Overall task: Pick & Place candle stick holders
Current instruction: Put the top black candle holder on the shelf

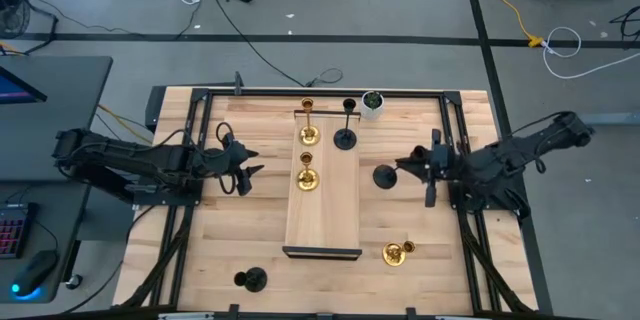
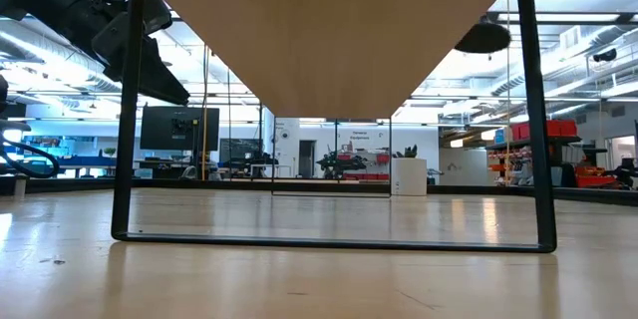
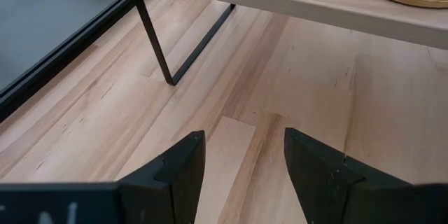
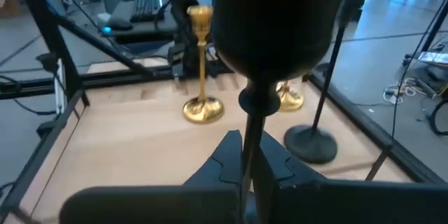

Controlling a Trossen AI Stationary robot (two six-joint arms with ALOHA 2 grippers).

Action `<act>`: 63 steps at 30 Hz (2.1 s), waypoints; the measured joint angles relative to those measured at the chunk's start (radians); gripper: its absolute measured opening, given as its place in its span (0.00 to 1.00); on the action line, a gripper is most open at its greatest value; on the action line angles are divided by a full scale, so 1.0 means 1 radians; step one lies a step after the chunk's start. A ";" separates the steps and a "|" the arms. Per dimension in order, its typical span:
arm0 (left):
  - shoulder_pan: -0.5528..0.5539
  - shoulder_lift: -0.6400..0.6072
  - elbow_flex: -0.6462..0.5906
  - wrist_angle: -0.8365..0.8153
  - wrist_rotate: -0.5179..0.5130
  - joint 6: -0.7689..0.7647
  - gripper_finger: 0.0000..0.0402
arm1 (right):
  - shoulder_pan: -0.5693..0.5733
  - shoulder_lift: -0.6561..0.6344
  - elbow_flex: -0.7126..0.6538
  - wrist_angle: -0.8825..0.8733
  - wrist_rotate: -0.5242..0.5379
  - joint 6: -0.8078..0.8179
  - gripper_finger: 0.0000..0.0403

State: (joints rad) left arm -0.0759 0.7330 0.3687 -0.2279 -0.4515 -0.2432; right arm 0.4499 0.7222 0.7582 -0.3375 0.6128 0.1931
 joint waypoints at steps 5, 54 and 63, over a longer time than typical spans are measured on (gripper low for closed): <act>0.000 0.000 0.000 0.010 0.000 0.001 0.49 | -0.066 0.084 0.073 -0.002 -0.068 -0.061 0.01; 0.000 0.000 0.000 0.036 0.003 0.019 0.49 | -0.389 0.472 0.164 0.247 -0.572 -0.123 0.01; 0.000 0.000 0.000 0.036 0.003 0.021 0.49 | -0.389 0.472 0.164 0.267 -0.561 -0.122 0.04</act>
State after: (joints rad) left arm -0.0759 0.7328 0.3687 -0.1921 -0.4480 -0.2218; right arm 0.0612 1.1946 0.9222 -0.0705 0.0521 0.0708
